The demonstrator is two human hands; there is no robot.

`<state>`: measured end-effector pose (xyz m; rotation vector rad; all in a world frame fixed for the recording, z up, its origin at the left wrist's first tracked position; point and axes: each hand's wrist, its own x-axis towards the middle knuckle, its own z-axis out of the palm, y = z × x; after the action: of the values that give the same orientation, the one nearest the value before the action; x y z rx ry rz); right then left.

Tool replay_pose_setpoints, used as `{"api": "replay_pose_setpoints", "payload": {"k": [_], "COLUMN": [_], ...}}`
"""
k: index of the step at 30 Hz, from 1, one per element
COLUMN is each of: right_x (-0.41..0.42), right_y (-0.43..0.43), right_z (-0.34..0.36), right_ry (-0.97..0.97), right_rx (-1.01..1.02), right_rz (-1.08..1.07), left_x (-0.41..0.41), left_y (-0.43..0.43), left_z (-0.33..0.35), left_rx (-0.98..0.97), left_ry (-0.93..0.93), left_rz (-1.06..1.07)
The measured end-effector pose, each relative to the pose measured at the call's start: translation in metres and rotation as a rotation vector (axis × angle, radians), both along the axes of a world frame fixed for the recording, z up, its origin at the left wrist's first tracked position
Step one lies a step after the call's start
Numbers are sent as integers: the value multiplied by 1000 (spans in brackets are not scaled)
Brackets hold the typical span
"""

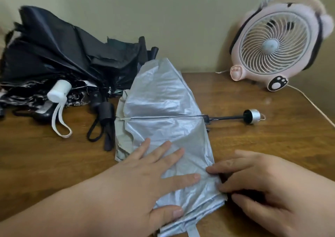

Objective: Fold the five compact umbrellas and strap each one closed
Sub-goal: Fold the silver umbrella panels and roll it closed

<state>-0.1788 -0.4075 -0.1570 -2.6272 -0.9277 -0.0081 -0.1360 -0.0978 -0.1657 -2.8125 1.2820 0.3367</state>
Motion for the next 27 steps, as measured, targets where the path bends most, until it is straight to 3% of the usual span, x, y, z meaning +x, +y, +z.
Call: {"api": "replay_pose_setpoints", "payload": {"k": [1,3,5,7,9,12,14,15,17,20,23,26,27], "right_x": [-10,21,58,96,132,171,180,183,185,181,161,119,103], "right_y": [22,40,47,57,72,81,83,84,87,90,87,78,73], "right_z": [19,45,54,53,59,60,57,56,54,56,63,62,57], "right_ry": [83,190,218,197,214,429,519,518,520,543,428,257,201], "right_rx": [-29,97,335,556,711,869,880,830,757,894,945,776,711], "right_rz": [48,-28,-187,-415,-553,-582,-598,-603,-567,-447,-240,-152,-136], "left_x": [2,6,14,24,19,21,21,24,22,21,21,12,11], "left_y": [1,5,4,0,0,6,2,1,-5,-2,2,2,4], "left_z": [-5,-9,-4,-11,-5,-13,-2,-10,-3,-6,4,-2,0], "left_rx": [-5,102,213,45,54,81,147,46,48,8,50,-48,-80], "left_ry": [-18,-98,-106,-185,-59,-73,-122,-187,-43,-45,-214,-179,-246], "left_rz": [-39,-100,-95,-176,-161,-139,-98,-163,-99,-86,-101,-183,-167]}}
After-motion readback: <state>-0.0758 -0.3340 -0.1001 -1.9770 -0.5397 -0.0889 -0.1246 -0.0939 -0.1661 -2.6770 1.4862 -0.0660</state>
